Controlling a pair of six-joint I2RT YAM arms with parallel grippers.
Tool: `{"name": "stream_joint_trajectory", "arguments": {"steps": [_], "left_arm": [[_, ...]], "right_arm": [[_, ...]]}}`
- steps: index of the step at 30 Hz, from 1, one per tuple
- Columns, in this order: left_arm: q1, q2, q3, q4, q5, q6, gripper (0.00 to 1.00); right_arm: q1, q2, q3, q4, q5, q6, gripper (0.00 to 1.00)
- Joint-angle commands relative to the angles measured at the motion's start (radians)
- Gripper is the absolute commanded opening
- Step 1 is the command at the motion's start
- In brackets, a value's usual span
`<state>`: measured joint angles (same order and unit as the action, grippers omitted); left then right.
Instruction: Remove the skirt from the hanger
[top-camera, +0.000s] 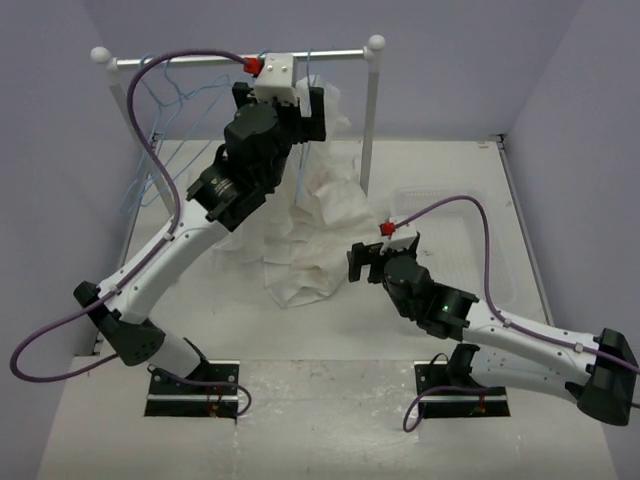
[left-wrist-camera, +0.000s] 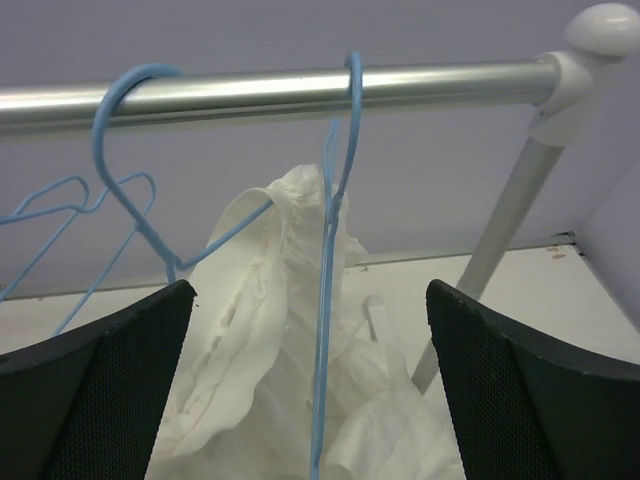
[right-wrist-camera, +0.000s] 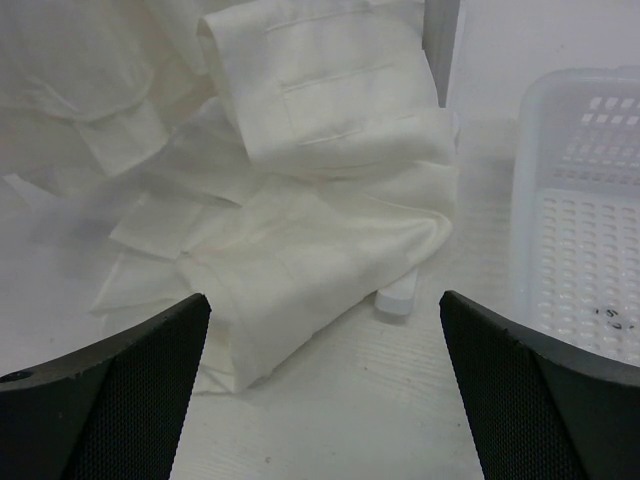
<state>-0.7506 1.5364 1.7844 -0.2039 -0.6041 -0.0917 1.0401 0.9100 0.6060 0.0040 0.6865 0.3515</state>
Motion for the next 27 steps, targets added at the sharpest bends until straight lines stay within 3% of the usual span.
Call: {"name": "stream_joint_trajectory", "arguments": {"steps": [1, 5, 11, 19, 20, 21, 23, 25, 26, 27], "left_arm": [[-0.042, -0.112, -0.025, -0.127, 0.023, -0.071, 1.00], [-0.064, -0.215, -0.104, -0.265, 0.047, -0.160, 1.00], [-0.067, -0.372, -0.260, -0.356, 0.040, -0.252, 1.00], [-0.069, -0.421, -0.260, -0.371, -0.014, -0.272, 1.00], [-0.069, -0.421, -0.258, -0.371, -0.013, -0.272, 1.00], [-0.069, -0.424, -0.257, -0.370, -0.011, -0.269, 1.00], [-0.069, -0.438, -0.264, -0.365, -0.016, -0.270, 1.00], [-0.069, -0.447, -0.270, -0.355, -0.022, -0.267, 1.00], [-0.069, -0.455, -0.276, -0.348, -0.025, -0.267, 1.00], [-0.069, -0.456, -0.276, -0.347, -0.023, -0.267, 1.00]], "right_arm": [[-0.008, 0.114, 0.115, -0.061, -0.018, 0.125, 0.99], [-0.017, 0.321, 0.241, -0.192, -0.061, 0.347, 0.99], [-0.018, 0.664, 0.408, -0.361, -0.172, 0.521, 0.99], [-0.018, 0.897, 0.524, -0.374, -0.141, 0.509, 0.96], [-0.018, 0.911, 0.529, -0.368, -0.128, 0.514, 0.91], [-0.017, 0.918, 0.523, -0.355, -0.122, 0.518, 0.68], [-0.018, 0.920, 0.483, -0.299, -0.102, 0.529, 0.47], [-0.018, 0.905, 0.442, -0.254, -0.094, 0.520, 0.11], [-0.018, 0.867, 0.431, -0.254, -0.081, 0.524, 0.00], [-0.018, 0.836, 0.417, -0.253, -0.076, 0.517, 0.00]]}}
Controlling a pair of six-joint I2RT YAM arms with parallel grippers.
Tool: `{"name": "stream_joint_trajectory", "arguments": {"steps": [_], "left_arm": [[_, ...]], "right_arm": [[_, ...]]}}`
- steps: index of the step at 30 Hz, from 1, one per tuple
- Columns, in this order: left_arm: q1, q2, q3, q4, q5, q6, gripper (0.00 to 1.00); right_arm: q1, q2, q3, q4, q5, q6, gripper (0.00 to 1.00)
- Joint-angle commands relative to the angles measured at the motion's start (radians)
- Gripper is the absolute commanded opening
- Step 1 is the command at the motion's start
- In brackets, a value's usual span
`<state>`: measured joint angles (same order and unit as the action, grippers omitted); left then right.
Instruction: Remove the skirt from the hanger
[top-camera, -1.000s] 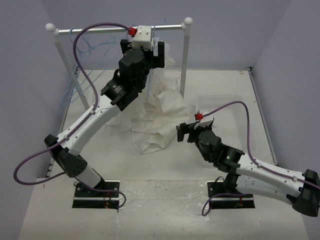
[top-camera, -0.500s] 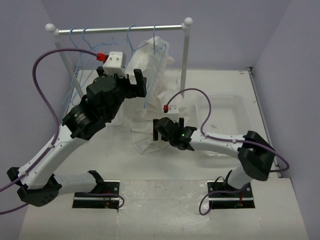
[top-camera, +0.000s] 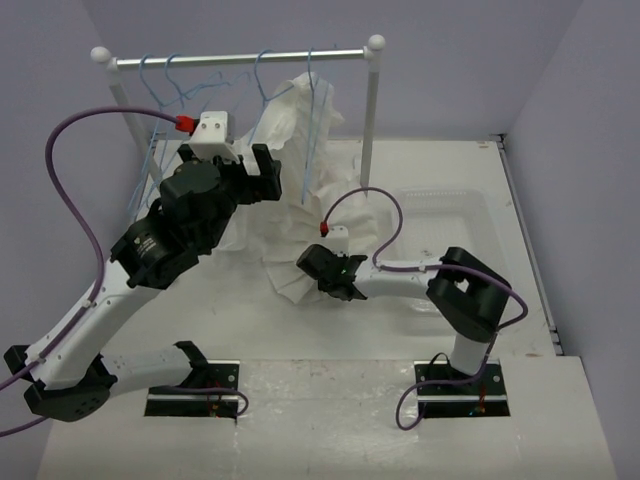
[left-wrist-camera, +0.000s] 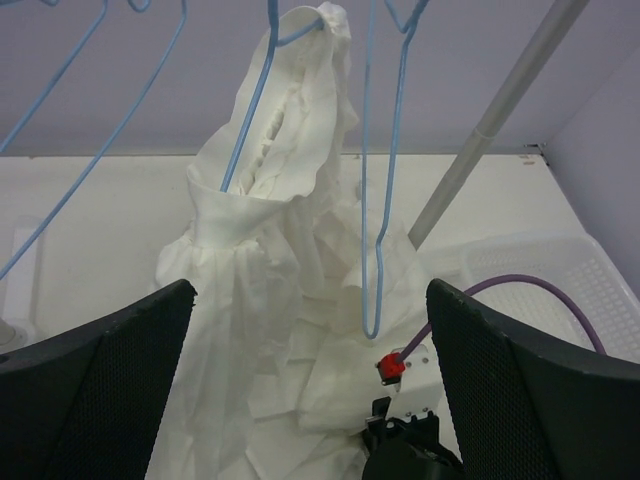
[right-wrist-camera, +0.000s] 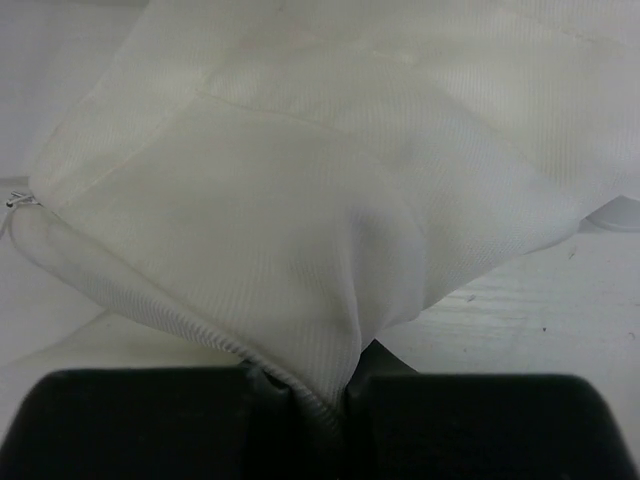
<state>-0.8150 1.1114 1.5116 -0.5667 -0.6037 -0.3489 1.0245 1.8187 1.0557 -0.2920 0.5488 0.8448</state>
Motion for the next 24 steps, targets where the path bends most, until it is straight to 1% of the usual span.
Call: {"name": "stream_joint_trajectory", "arguments": {"steps": [1, 2, 4, 5, 7, 8, 9, 10, 12, 15, 17, 18, 19, 20, 22, 23, 24], "left_arm": [[-0.004, -0.035, -0.005, 0.019, -0.024, -0.009, 1.00], [-0.004, -0.036, -0.005, 0.024, -0.025, -0.009, 1.00], [-0.004, -0.036, -0.004, 0.044, -0.018, 0.005, 1.00], [-0.004, -0.038, -0.002, 0.056, -0.019, 0.011, 1.00], [-0.004, -0.039, -0.001, 0.067, -0.031, 0.017, 1.00], [-0.004, -0.039, -0.001, 0.071, -0.040, 0.019, 1.00], [-0.004, -0.038, -0.002, 0.083, -0.044, 0.024, 1.00], [-0.004, -0.038, -0.001, 0.090, -0.048, 0.025, 1.00], [-0.003, -0.033, 0.004, 0.097, -0.062, 0.031, 1.00], [-0.003, -0.032, 0.007, 0.117, -0.067, 0.039, 1.00], [-0.003, -0.030, 0.007, 0.135, -0.064, 0.048, 1.00], [-0.003, -0.028, 0.007, 0.139, -0.061, 0.051, 1.00], [-0.003, -0.024, 0.012, 0.142, -0.062, 0.051, 1.00], [-0.003, -0.022, 0.010, 0.145, -0.062, 0.056, 1.00], [-0.003, -0.012, 0.012, 0.149, -0.064, 0.057, 1.00], [-0.003, -0.009, 0.012, 0.151, -0.065, 0.059, 1.00], [-0.003, -0.002, 0.012, 0.152, -0.076, 0.059, 1.00]], "right_arm": [[-0.003, -0.109, -0.064, 0.037, 0.069, 0.023, 0.00], [-0.003, -0.204, -0.081, 0.030, 0.085, 0.023, 0.00], [-0.003, -0.313, -0.121, -0.020, 0.108, 0.022, 0.00], [-0.001, -0.428, -0.132, -0.039, 0.129, 0.013, 0.00], [-0.003, -0.540, -0.148, -0.100, 0.167, -0.024, 0.00], [-0.003, -0.589, -0.142, -0.131, 0.196, -0.047, 0.00], [-0.012, -0.677, -0.128, -0.168, 0.254, -0.070, 0.00], [-0.023, -0.714, -0.097, -0.220, 0.264, -0.091, 0.00], [-0.056, -0.807, -0.065, -0.255, 0.295, -0.149, 0.00], [-0.115, -0.890, 0.027, -0.292, 0.361, -0.229, 0.00], [-0.144, -0.920, 0.070, -0.291, 0.388, -0.280, 0.00], [-0.179, -0.932, 0.126, -0.291, 0.389, -0.308, 0.00], [-0.193, -0.935, 0.153, -0.292, 0.420, -0.331, 0.00], [-0.234, -0.937, 0.179, -0.291, 0.427, -0.376, 0.00], [-0.285, -0.937, 0.253, -0.291, 0.399, -0.412, 0.00], [-0.350, -0.938, 0.274, -0.291, 0.366, -0.446, 0.00], [-0.384, -0.937, 0.306, -0.291, 0.332, -0.455, 0.00]]}}
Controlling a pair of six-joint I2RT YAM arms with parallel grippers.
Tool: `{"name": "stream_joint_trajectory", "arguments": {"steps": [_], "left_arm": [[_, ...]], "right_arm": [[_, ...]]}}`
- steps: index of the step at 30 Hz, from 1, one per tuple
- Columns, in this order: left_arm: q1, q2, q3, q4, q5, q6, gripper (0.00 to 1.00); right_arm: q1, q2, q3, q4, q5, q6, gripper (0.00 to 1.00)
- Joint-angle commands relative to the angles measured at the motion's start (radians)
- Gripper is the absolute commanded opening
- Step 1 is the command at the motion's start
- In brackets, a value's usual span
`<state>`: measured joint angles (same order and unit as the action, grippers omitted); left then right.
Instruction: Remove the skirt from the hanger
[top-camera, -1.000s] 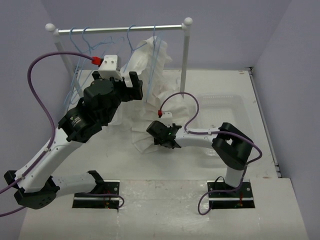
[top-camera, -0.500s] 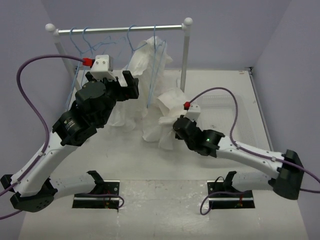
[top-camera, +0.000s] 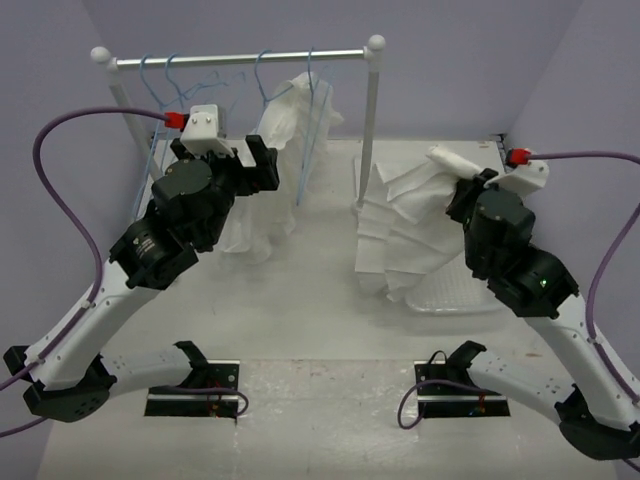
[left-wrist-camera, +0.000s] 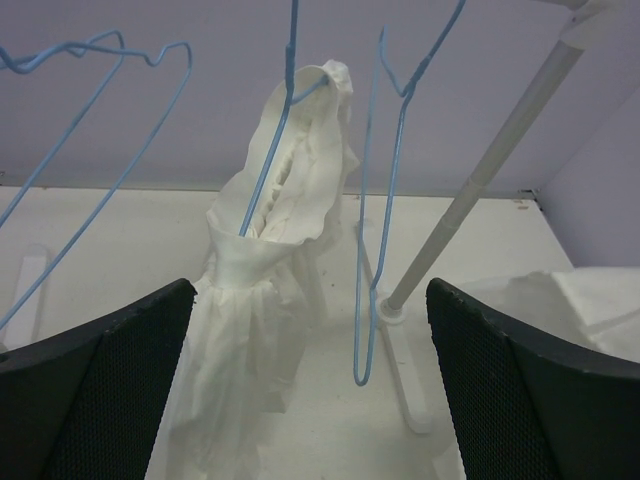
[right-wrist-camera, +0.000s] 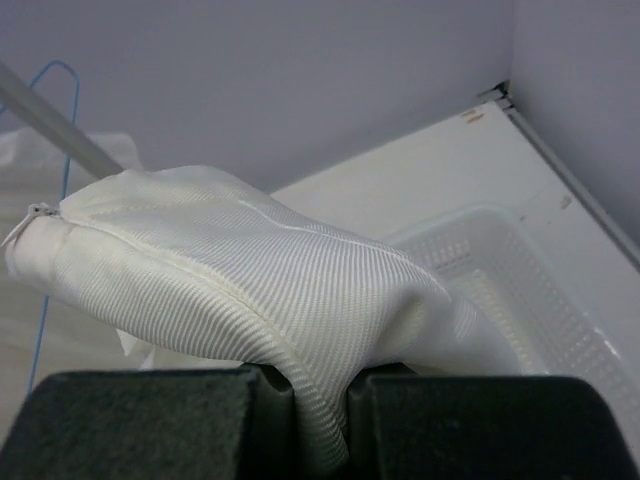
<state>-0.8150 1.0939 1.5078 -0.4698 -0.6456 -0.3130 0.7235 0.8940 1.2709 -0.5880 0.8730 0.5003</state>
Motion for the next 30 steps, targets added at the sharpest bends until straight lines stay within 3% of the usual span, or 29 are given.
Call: {"name": "stream_joint_trajectory", "arguments": {"steps": [1, 7, 10, 17, 20, 25, 26, 28, 29, 30], "left_arm": [[-0.003, 0.017, 0.015, 0.057, -0.041, 0.023, 1.00], [-0.001, 0.024, -0.004, 0.094, -0.071, 0.022, 1.00], [-0.001, 0.038, -0.006, 0.097, -0.080, 0.020, 1.00], [0.002, 0.080, 0.008, 0.085, -0.085, 0.017, 1.00], [0.004, 0.096, 0.014, 0.082, -0.081, 0.017, 1.00], [0.005, 0.115, 0.045, 0.057, -0.086, 0.020, 1.00], [0.005, 0.115, 0.048, 0.056, -0.088, 0.022, 1.00], [0.005, 0.116, 0.057, 0.049, -0.082, 0.022, 1.00], [0.005, 0.115, 0.058, 0.046, -0.081, 0.022, 1.00], [0.005, 0.115, 0.061, 0.043, -0.074, 0.026, 1.00]], "right_arm": [[-0.119, -0.010, 0.102, 0.005, -0.062, -0.112, 0.00], [-0.431, 0.023, 0.102, 0.005, -0.317, -0.111, 0.00], [-0.522, 0.065, 0.078, 0.007, -0.494, -0.086, 0.00], [-0.625, 0.140, -0.169, 0.092, -0.627, 0.012, 0.00], [-0.671, 0.187, -0.351, 0.169, -0.704, 0.090, 0.00], [-0.714, 0.377, -0.420, 0.174, -0.724, 0.202, 0.00], [-0.714, 0.397, -0.406, 0.151, -0.733, 0.205, 0.05], [-0.714, 0.413, -0.368, 0.108, -0.724, 0.204, 0.35], [-0.713, 0.401, -0.351, 0.094, -0.715, 0.196, 0.81], [-0.711, 0.352, -0.340, 0.080, -0.698, 0.187, 0.96]]}}
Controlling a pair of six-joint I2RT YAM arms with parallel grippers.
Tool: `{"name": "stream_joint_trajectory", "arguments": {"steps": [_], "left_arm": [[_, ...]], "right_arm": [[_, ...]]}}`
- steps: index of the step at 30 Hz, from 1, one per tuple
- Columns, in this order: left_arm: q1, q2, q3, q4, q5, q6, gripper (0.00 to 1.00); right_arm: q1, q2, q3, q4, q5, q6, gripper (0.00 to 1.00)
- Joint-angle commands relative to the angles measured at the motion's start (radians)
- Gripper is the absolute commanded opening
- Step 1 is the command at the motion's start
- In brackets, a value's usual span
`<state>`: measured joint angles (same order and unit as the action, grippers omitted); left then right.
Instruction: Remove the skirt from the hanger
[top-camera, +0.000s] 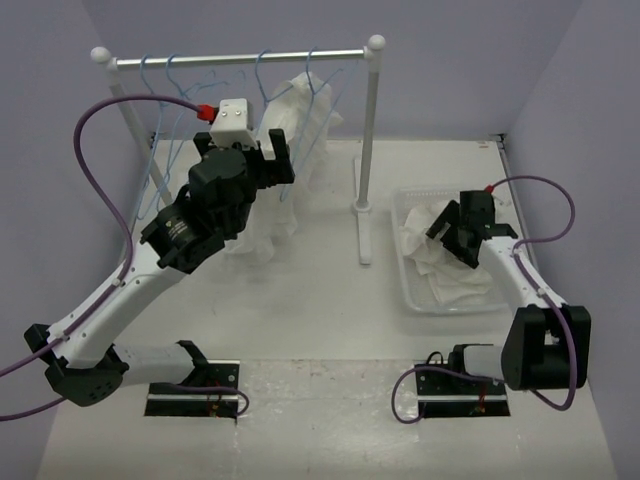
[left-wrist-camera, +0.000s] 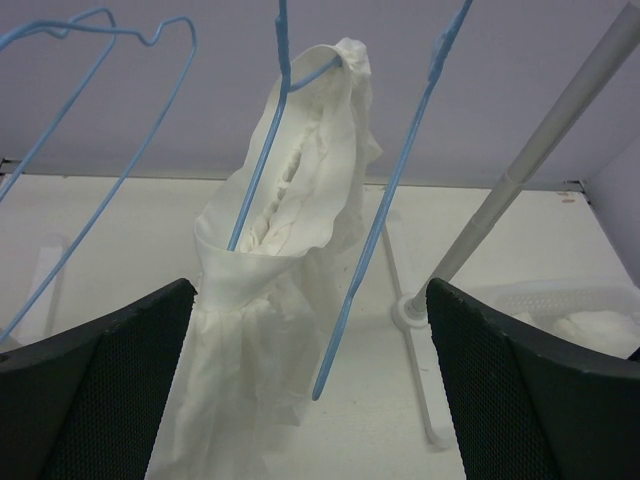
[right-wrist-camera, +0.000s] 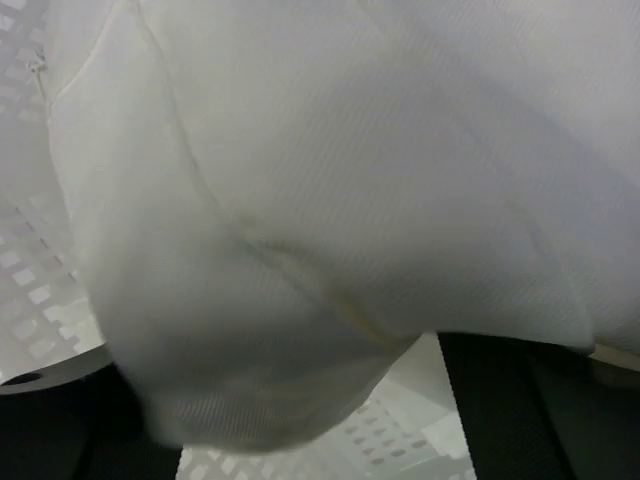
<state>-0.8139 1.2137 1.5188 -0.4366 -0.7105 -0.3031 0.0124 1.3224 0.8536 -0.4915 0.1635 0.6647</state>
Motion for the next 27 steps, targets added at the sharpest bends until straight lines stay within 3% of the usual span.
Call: {"name": "stream_joint_trajectory", "arguments": {"steps": [1, 9, 15, 21, 27], "left_arm": [[0.004, -0.005, 0.050, 0.010, -0.006, 0.016, 1.00], [0.004, -0.003, 0.050, -0.004, 0.019, 0.013, 1.00], [0.002, -0.011, 0.027, -0.028, 0.074, 0.006, 1.00], [0.004, -0.037, -0.005, -0.086, 0.051, -0.059, 1.00], [0.004, -0.088, -0.071, -0.090, 0.052, -0.096, 1.00]], "right_arm": [[0.000, -0.109, 0.103, -0.039, 0.013, 0.013, 0.99], [0.014, -0.463, 0.168, -0.015, -0.160, -0.187, 0.99], [0.018, -0.542, 0.131, 0.025, -0.370, -0.251, 0.99], [0.020, -0.549, 0.117, -0.014, -0.282, -0.149, 0.99], [0.018, -0.603, 0.082, -0.016, -0.200, -0.158, 0.99]]}}
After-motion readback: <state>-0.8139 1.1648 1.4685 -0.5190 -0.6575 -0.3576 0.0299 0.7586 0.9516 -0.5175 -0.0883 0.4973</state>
